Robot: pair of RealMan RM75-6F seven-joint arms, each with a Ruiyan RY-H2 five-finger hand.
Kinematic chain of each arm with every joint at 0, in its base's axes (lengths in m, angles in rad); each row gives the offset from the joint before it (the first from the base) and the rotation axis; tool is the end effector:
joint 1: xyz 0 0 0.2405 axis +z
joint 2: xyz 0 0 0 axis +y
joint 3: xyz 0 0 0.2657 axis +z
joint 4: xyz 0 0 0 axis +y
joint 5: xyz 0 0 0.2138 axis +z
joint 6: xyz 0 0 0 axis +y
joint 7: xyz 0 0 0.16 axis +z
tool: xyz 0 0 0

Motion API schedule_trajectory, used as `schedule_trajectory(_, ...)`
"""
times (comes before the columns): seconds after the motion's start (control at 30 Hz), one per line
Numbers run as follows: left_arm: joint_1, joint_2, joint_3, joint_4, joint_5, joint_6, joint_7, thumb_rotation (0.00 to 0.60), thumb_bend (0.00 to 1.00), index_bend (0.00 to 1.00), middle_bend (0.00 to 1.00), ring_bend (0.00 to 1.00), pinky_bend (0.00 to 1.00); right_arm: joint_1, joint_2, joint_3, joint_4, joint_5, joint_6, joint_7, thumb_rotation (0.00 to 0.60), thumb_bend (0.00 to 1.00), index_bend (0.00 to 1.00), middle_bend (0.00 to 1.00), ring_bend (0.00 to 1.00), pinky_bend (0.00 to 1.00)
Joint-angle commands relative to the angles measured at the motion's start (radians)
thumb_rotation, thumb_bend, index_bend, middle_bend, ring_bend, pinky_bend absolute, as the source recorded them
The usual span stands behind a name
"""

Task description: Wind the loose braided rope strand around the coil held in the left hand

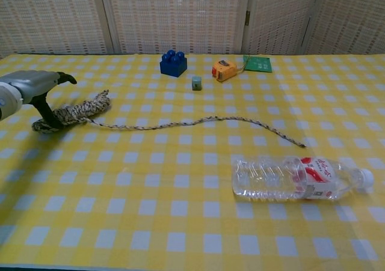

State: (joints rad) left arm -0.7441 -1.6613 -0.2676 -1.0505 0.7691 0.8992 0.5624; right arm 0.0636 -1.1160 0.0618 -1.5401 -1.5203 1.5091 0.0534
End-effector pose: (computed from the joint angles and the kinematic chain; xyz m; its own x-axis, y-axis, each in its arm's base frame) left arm -0.2554 0.4310 0.0001 0.5721 0.2476 0.7819 0.8013 0.0345 -0.5972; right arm -0.3340 -0.1946 0.1724 0.4149 0.0294 0.9094 -0.9097 -0.0056 0.4153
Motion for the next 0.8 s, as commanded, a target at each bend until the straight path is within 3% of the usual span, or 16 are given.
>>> schedule_trajectory(0.03, 0.007, 0.001, -0.013, 0.013, 0.017, -0.017, -0.074, 0.6, 0.15, 0.28, 0.19, 0.21, 0.15, 0.001, -0.002, 0.0, 0.0, 0.0, -0.001, -0.003, 0.6, 0.26, 0.0, 0.0, 0.05, 0.0)
schedule_trajectory(0.1, 0.014, 0.002, -0.011, 0.009, 0.041, -0.027, -0.124, 0.6, 0.15, 0.33, 0.25, 0.26, 0.22, 0.002, -0.004, 0.0, -0.002, 0.001, -0.003, -0.006, 0.6, 0.26, 0.0, 0.0, 0.05, 0.0)
schedule_trajectory(0.43, 0.006, -0.041, 0.007, 0.079, 0.096, -0.046, -0.189, 0.6, 0.18, 0.41, 0.38, 0.38, 0.31, -0.004, -0.001, -0.001, -0.012, 0.001, 0.002, -0.015, 0.6, 0.26, 0.0, 0.0, 0.05, 0.0)
schedule_trajectory(0.8, 0.003, -0.055, -0.002, 0.134, 0.104, -0.079, -0.241, 0.6, 0.25, 0.44, 0.41, 0.4, 0.36, -0.017, -0.003, -0.004, -0.017, 0.005, 0.014, -0.017, 0.6, 0.26, 0.0, 0.0, 0.05, 0.0)
